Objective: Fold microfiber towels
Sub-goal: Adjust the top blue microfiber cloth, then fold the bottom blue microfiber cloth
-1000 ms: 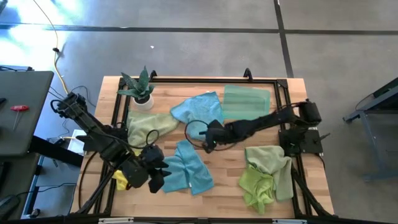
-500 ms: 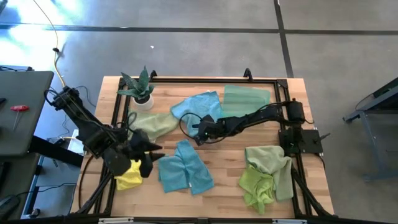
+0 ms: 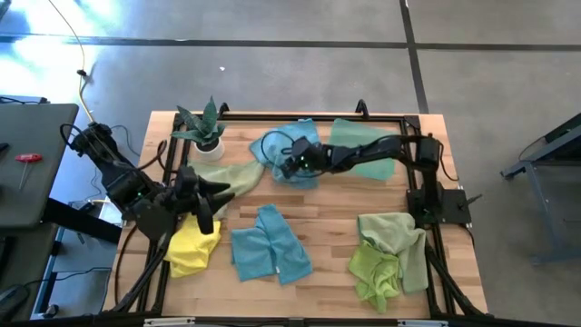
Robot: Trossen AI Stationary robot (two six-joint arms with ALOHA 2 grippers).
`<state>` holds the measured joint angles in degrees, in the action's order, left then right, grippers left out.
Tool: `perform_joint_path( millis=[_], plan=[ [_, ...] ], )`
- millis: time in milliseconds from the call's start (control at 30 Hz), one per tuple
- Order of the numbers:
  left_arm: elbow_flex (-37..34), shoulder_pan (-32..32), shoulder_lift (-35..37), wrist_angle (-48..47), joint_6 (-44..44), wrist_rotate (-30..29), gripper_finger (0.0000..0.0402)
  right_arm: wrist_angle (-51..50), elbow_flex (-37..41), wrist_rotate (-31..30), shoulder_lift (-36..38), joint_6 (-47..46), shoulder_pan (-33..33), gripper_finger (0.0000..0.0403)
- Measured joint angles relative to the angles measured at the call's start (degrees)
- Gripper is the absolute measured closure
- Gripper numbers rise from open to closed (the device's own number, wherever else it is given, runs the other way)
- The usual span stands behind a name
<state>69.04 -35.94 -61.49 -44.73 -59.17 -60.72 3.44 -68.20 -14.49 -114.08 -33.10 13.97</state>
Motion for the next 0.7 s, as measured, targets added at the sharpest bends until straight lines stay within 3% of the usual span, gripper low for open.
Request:
perform_joint_path(
  millis=[200,400,600,700],
  plan=[
    [0.0,0.04,-0.14,-0.04,0.15,0.02,0.0245,1.94,0.02,11.55,3.75,-2.52,2.07,0.0185],
    [0.0,0.47,-0.37,-0.85,3.72,4.47,0.0245,0.4,-0.01,22.02,10.02,5.24,-2.39,0.0185],
    [0.0,2.97,-0.43,-1.8,2.35,11.81,0.0245,-8.44,-0.07,23.2,12.79,-1.24,-10.07,0.0185],
    [0.0,4.16,-1.45,-4.11,2.36,16.7,0.0245,-10.47,-0.07,19.43,12.85,-6.86,-15.46,0.0185]
  ],
)
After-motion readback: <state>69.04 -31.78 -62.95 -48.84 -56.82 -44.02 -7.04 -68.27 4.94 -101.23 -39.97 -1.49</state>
